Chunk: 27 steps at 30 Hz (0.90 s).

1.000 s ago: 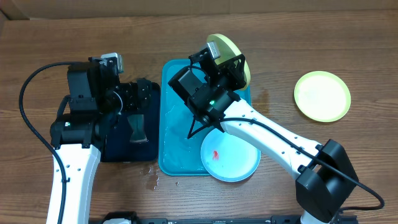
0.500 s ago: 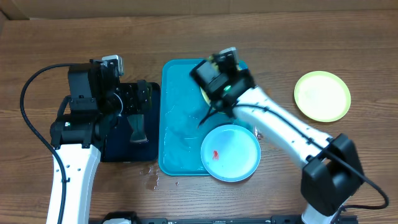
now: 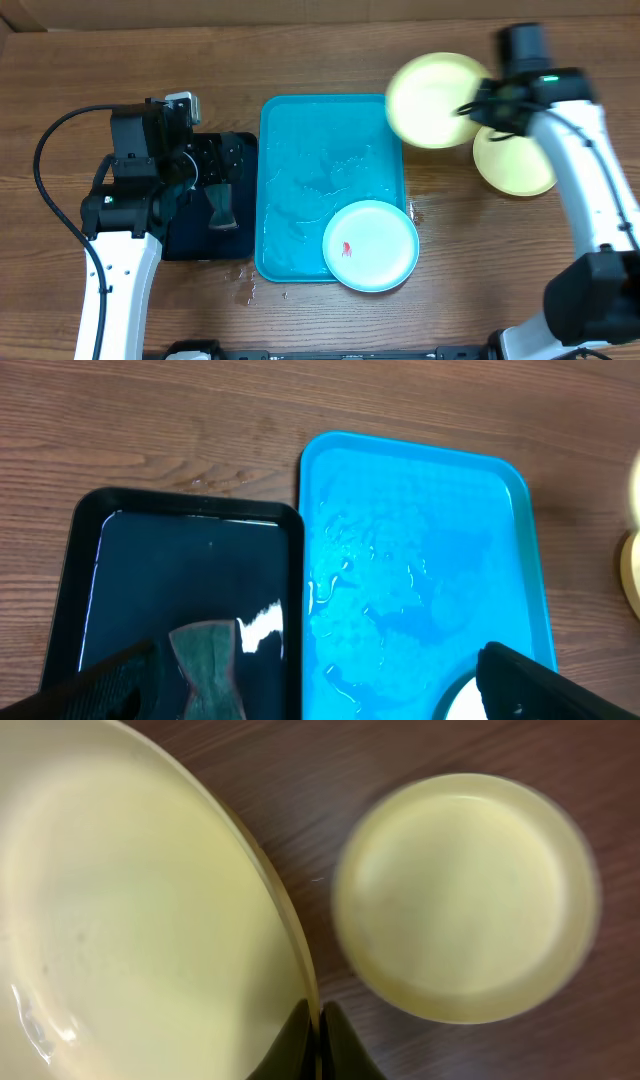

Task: Clean dirty plates on tray and stack at the side
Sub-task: 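Carry the yellow plate right and stack it on the first yellow plate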

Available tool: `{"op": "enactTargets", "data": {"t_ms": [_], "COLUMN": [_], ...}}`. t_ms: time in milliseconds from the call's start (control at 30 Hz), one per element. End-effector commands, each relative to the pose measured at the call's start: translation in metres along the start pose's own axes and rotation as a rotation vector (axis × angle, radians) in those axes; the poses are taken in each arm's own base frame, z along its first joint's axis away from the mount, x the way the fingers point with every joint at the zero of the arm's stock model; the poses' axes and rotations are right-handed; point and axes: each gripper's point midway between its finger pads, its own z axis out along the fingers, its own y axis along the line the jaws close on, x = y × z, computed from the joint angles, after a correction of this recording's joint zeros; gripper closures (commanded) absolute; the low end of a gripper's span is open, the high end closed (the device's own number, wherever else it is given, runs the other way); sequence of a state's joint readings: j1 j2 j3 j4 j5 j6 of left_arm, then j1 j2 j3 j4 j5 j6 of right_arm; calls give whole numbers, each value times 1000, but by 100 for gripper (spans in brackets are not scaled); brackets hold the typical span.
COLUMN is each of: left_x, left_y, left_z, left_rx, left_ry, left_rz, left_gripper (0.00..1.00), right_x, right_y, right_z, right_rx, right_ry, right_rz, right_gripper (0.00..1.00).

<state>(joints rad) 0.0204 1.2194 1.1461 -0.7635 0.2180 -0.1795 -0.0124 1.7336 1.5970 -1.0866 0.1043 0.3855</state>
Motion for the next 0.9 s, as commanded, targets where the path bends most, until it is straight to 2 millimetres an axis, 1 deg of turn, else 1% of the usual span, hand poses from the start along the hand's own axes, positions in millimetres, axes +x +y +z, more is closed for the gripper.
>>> {"op": "enactTargets", "data": {"t_ms": [0, 33, 133, 200, 267, 367, 400, 567, 667, 767, 867], "left_x": [-7, -7, -7, -7, -7, -7, -7, -7, -7, -7, -7], "left_y": [-4, -4, -4, -4, -4, -4, -4, -4, -4, -4, -4], "left_z": [-5, -5, -5, -5, -5, -5, -5, -5, -5, -5, -5], "left_rx": [18, 18, 18, 18, 19, 19, 19, 19, 19, 19, 19], "left_ry": [-19, -19, -18, -18, -18, -20, -20, -18, -18, -18, -18], "left_rz": [24, 24, 24, 24, 24, 24, 24, 24, 24, 24, 23], "left_gripper": [0, 0, 0, 0, 0, 0, 0, 0, 0, 0, 0], "right_x": [-16, -19, -20, -17, -13, -4, 1, 10, 9, 4, 2], "right_y": [-40, -58, -101, -123, -137, -145, -148, -150, -151, -154, -160], "right_z": [-6, -4, 3, 9, 16, 26, 33, 51, 54, 55, 54], "right_rx": [-2, 19, 61, 84, 83, 73, 76, 76, 80, 93, 128], "right_ry": [-2, 2, 16, 25, 39, 62, 68, 67, 57, 33, 17], "right_rz": [119, 160, 254, 304, 313, 320, 320, 321, 324, 327, 341], "right_gripper": [96, 96, 96, 96, 96, 96, 96, 96, 96, 96, 96]}}
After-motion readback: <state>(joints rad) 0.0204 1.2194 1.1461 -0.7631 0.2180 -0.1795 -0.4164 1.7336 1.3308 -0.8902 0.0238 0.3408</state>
